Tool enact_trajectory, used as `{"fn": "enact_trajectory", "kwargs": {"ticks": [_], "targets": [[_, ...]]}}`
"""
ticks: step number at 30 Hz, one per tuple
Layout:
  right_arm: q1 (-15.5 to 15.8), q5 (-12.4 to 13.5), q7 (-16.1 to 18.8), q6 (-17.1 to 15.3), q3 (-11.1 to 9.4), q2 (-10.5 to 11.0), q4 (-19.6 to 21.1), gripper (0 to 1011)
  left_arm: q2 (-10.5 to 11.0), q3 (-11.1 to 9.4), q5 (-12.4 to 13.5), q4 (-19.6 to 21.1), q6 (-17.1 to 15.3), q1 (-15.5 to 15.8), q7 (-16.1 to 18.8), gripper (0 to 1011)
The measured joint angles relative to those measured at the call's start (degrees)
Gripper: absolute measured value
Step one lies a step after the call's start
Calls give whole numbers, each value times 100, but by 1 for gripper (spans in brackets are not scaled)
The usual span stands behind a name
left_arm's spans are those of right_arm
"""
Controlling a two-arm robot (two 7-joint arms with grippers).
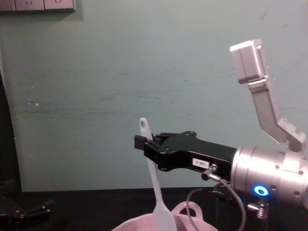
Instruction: Use the one hand to pick up the spoon and stir the clear water in the bowl.
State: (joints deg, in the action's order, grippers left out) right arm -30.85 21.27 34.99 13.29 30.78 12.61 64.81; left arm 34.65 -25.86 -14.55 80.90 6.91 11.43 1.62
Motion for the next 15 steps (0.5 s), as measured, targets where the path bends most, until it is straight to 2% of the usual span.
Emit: {"fn": "enact_trajectory", "kwargs": {"ticks": [7,11,15], "targets": [[284,102,77,-272,-71,261,494,121,0,0,0,0,0,0,0,1011],[431,251,244,-531,-16,417,865,121,0,0,0,0,0,0,0,1011],[485,370,364,-655,46,478,1034,121,0,0,0,0,0,0,0,1011]]}}
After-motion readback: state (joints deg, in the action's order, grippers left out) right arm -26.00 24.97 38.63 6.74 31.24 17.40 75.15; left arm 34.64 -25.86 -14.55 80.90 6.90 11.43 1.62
